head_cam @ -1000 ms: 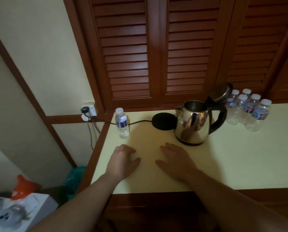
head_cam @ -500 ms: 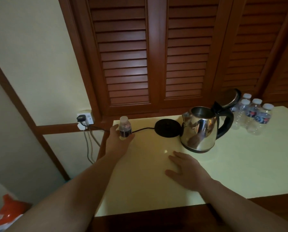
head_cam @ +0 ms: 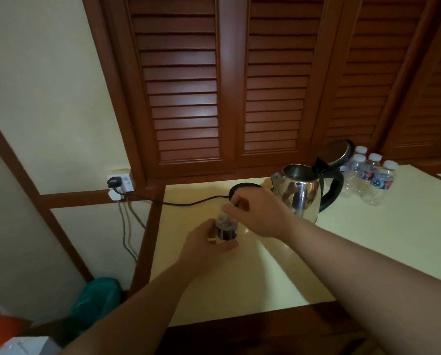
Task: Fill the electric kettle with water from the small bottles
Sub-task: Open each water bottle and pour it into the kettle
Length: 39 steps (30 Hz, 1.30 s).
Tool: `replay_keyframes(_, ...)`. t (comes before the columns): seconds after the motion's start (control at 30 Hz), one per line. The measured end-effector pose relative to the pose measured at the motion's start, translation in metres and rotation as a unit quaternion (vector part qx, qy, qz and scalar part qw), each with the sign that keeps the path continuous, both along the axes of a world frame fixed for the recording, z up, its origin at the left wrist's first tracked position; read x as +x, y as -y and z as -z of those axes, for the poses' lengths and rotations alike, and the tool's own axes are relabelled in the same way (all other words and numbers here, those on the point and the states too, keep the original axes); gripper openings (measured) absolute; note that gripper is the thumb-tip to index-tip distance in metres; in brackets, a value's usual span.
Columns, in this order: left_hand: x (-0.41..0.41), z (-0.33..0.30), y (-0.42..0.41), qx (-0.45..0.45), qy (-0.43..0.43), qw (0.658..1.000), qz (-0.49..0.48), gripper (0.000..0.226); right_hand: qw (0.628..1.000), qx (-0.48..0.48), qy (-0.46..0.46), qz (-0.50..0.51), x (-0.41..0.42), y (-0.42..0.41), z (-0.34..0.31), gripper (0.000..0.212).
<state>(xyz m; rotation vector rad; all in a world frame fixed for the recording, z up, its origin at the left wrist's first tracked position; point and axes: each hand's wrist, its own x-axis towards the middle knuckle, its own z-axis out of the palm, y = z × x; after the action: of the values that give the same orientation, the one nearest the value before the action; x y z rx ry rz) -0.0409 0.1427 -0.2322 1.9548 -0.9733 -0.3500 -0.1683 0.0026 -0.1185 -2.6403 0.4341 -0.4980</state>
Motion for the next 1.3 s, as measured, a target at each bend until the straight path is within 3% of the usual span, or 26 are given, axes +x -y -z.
replay_keyframes(0.23, -0.011, 0.002, -0.013, -0.002, -0.017, 1.000, 0.001, 0.041, 0.990, -0.056, -0.125, -0.037, 0.014, -0.018, -0.041, 0.048)
replay_keyframes(0.37, -0.012, 0.002, -0.013, -0.001, -0.020, 1.000, 0.001, 0.041, 0.971, -0.106, -0.193, -0.089, 0.022, -0.020, -0.054, 0.039)
replay_keyframes(0.5, -0.012, -0.001, -0.014, -0.002, -0.019, 1.000, 0.009, 0.039, 0.956, -0.123, -0.225, -0.140, 0.023, -0.021, -0.064, 0.008)
replay_keyframes(0.57, -0.013, -0.001, -0.015, -0.007, -0.029, 0.999, 0.013, 0.039, 0.954, -0.116, -0.232, -0.152, 0.021, -0.022, -0.067, 0.021)
replay_keyframes(0.77, -0.013, 0.001, -0.015, -0.012, -0.027, 1.000, 0.010, 0.041, 0.966, -0.128, -0.214, -0.070, 0.022, -0.020, -0.057, 0.054)
replay_keyframes(0.87, -0.014, 0.001, -0.015, -0.009, -0.023, 1.000, 0.008, 0.041, 0.971, -0.110, -0.200, -0.076, 0.024, -0.022, -0.055, 0.045)
replay_keyframes(0.97, -0.014, 0.000, -0.016, -0.002, -0.019, 1.000, 0.013, 0.041, 0.969, -0.097, -0.200, -0.111, 0.024, -0.022, -0.061, 0.014)
replay_keyframes(1.0, -0.014, -0.001, -0.017, -0.001, -0.017, 1.000, 0.014, 0.042, 0.969, -0.084, -0.196, -0.122, 0.023, -0.022, -0.062, 0.013)
replay_keyframes(1.1, -0.014, 0.000, -0.017, -0.002, -0.014, 1.000, 0.012, 0.044, 0.981, -0.042, -0.152, -0.112, 0.015, -0.018, -0.066, 0.028)
replay_keyframes(1.2, -0.015, 0.001, -0.017, -0.007, -0.012, 1.000, 0.009, 0.048, 0.995, -0.033, -0.086, -0.048, 0.003, -0.006, -0.060, 0.028)
replay_keyframes(1.3, -0.017, 0.000, -0.018, -0.012, -0.021, 1.000, 0.008, 0.044, 0.995, -0.022, -0.098, 0.007, -0.013, 0.010, -0.036, 0.028)
